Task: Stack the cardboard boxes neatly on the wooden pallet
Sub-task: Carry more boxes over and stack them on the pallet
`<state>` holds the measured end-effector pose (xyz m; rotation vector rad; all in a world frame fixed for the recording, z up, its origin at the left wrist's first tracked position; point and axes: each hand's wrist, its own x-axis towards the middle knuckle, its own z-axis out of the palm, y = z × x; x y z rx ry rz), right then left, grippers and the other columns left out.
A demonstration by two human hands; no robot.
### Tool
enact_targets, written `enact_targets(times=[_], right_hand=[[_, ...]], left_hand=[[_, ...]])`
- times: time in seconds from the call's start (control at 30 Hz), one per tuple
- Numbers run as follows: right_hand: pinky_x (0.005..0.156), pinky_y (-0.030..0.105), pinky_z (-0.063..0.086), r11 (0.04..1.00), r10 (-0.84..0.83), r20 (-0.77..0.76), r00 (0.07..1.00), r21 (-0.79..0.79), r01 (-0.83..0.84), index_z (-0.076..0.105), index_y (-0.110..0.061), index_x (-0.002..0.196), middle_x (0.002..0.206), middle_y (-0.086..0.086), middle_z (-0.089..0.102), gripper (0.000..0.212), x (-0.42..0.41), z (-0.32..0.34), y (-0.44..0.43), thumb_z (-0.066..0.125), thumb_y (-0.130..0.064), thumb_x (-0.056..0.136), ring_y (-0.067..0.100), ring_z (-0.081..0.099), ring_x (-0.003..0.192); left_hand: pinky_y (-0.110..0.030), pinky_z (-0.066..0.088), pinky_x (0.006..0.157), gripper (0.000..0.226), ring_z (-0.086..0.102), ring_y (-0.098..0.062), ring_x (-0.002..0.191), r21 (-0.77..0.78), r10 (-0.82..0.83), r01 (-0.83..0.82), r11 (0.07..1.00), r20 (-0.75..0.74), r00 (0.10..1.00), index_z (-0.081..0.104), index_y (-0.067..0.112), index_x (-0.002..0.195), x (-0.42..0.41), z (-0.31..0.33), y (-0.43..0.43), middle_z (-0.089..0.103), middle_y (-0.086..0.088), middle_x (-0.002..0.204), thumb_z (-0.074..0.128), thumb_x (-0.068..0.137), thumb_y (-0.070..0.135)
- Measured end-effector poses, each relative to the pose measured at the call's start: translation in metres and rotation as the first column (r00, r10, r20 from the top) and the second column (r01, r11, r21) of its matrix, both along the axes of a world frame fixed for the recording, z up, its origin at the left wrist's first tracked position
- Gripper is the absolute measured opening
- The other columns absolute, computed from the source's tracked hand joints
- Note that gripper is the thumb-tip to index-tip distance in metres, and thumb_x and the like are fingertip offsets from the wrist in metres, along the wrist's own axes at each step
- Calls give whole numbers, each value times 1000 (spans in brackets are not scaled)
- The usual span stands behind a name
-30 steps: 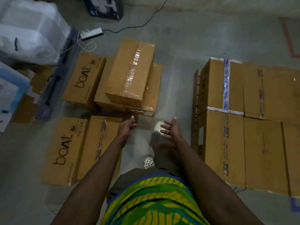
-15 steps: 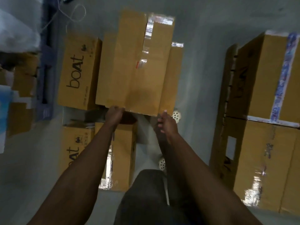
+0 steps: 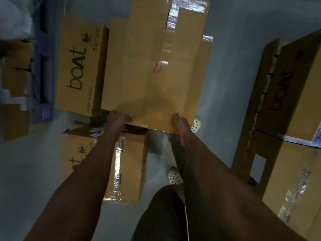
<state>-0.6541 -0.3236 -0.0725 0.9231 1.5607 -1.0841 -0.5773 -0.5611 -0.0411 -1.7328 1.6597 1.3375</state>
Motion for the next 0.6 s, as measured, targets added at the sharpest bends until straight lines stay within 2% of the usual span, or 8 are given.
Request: enact_targets(times=[0.07, 0.17, 0.3, 0.37, 0.43, 0.5, 0.57, 0.6], right_hand=[[112, 45, 40, 997, -56, -122, 991, 44, 61, 38, -18, 154, 152, 7, 47, 80, 5, 18, 1, 51, -68, 94, 33, 47, 135], [111, 42, 40, 984, -40, -281, 959, 154, 86, 45, -19, 149, 145, 5, 55, 71, 0, 58, 13, 56, -63, 94, 31, 52, 132], [107, 40, 45, 961, -4, -475, 880, 241, 135, 53, -19, 142, 138, 6, 62, 67, -5, 123, 36, 63, -59, 90, 29, 57, 127], [105, 41, 46, 955, 7, -578, 816, 246, 166, 54, -21, 139, 135, 5, 62, 67, 3, 159, 48, 63, -62, 88, 28, 57, 124], [105, 41, 45, 941, 10, -684, 730, 253, 224, 55, -21, 136, 132, 3, 61, 66, 17, 197, 62, 62, -64, 88, 25, 54, 125], [107, 44, 43, 914, -6, -762, 647, 258, 312, 56, -18, 132, 130, 3, 61, 67, 40, 237, 79, 62, -66, 85, 25, 51, 126], [109, 45, 41, 864, -17, -810, 586, 282, 416, 57, -14, 130, 131, 8, 59, 69, 76, 279, 101, 63, -66, 85, 28, 47, 128], [109, 46, 40, 830, -20, -825, 564, 302, 470, 56, -12, 131, 134, 11, 57, 71, 97, 297, 114, 63, -65, 85, 30, 45, 130]], left_hand=[[-39, 49, 93, 78, 54, -25, 124, -17, -14, 14, 1000, -29, 999, 45, 19, 150, 4, 17, 7, 56, -4, 141, 80, 81, 23], [-44, 50, 104, 83, 52, -24, 130, -101, -32, 25, 995, -74, 997, 48, 19, 149, 9, 47, 26, 51, -1, 145, 83, 76, 34], [-35, 49, 96, 74, 54, -21, 122, -212, 31, -74, 974, -199, 980, 56, 18, 143, 2, 103, 56, 52, -5, 142, 81, 76, 39], [-29, 49, 92, 63, 58, -19, 115, -236, 56, -132, 963, -303, 951, 64, 16, 134, -1, 138, 69, 57, -6, 135, 78, 75, 30], [-23, 49, 78, 48, 62, -20, 108, -245, 29, -148, 958, -430, 902, 71, 15, 122, 3, 178, 80, 61, -8, 127, 76, 75, 26], [-28, 48, 68, 32, 63, -21, 96, -248, -24, -135, 959, -550, 835, 76, 17, 99, 19, 225, 94, 66, -11, 113, 73, 72, 33], [-31, 41, 62, 10, 54, -20, 79, -232, -76, -107, 967, -659, 748, 68, 22, 70, 44, 273, 117, 62, -6, 86, 68, 75, 30], [-31, 38, 60, 17, 50, -19, 73, -218, -87, -98, 971, -704, 705, 62, 24, 62, 58, 295, 131, 57, 0, 74, 66, 78, 26]])
